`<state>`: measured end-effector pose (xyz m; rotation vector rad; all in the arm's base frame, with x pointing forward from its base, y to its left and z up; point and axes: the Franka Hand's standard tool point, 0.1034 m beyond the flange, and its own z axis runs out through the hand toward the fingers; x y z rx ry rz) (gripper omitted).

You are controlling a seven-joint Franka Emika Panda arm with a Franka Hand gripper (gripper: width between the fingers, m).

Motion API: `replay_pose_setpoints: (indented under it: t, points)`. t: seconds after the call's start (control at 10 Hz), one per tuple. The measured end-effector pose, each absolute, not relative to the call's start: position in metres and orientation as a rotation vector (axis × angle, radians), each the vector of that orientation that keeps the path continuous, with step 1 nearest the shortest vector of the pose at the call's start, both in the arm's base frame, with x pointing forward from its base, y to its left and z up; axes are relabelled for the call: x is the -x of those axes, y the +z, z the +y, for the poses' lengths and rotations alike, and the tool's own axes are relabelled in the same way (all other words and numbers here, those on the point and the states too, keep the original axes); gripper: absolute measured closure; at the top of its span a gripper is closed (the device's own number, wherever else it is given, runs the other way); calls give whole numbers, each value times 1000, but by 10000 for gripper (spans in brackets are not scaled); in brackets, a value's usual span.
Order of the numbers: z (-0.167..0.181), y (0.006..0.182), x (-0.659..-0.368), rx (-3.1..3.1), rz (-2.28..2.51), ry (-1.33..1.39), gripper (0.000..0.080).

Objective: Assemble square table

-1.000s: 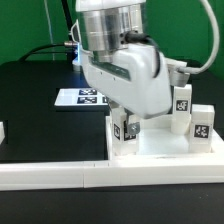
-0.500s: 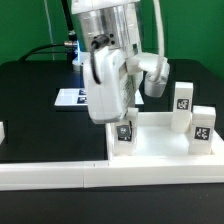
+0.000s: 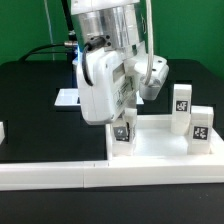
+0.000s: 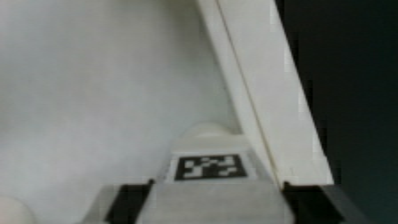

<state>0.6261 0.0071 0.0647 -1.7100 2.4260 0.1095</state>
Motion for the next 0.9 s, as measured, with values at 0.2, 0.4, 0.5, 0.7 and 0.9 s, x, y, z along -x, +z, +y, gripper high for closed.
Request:
replay_pose_setpoints:
  t: [0.2,0.4,0.5,0.7,0.9]
  points:
    - [12,74,-628,1753,2381,104,195]
    - [17,98,-625,1780,2329,89,159]
    - [20,113,-624,1783,2306,80,152]
    - [30,124,-620,1807,2289,114,150]
    - [29,121,-620,1806,2290,111,150]
